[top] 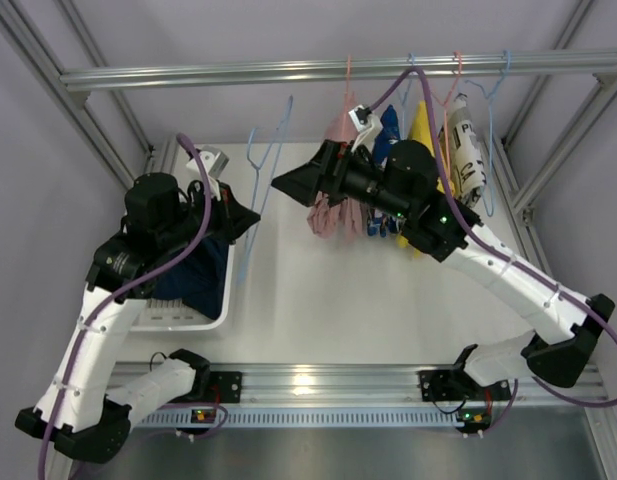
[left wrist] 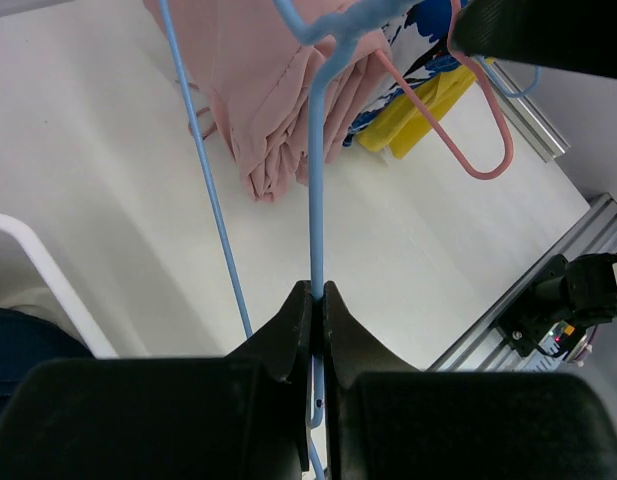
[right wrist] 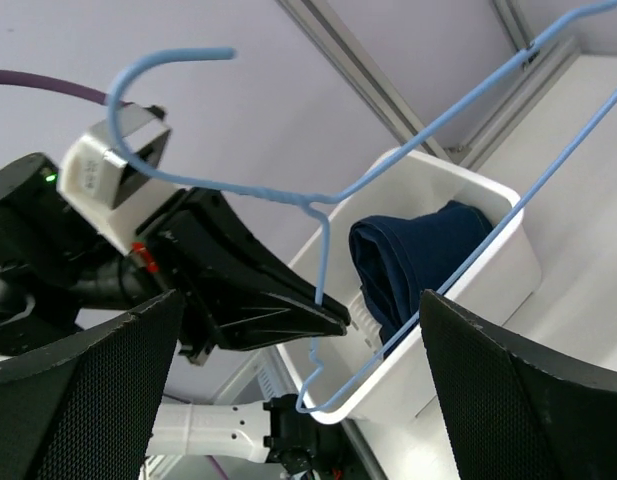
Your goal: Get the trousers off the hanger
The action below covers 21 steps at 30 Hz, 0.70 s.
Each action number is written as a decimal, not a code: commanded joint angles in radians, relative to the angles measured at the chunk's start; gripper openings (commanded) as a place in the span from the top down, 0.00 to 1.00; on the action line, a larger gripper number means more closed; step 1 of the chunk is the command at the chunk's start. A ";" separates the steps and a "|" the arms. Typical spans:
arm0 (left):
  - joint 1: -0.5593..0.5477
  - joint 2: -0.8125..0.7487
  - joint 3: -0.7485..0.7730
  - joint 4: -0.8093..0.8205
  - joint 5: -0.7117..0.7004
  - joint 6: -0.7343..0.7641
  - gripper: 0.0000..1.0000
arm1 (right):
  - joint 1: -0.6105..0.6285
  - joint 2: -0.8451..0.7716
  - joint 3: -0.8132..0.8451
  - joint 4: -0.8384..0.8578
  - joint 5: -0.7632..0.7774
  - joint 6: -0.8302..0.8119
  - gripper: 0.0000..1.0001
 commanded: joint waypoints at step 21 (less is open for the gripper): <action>0.020 0.430 0.385 0.236 -0.061 -0.127 1.00 | -0.172 -0.314 -0.099 -0.029 0.075 -0.281 0.01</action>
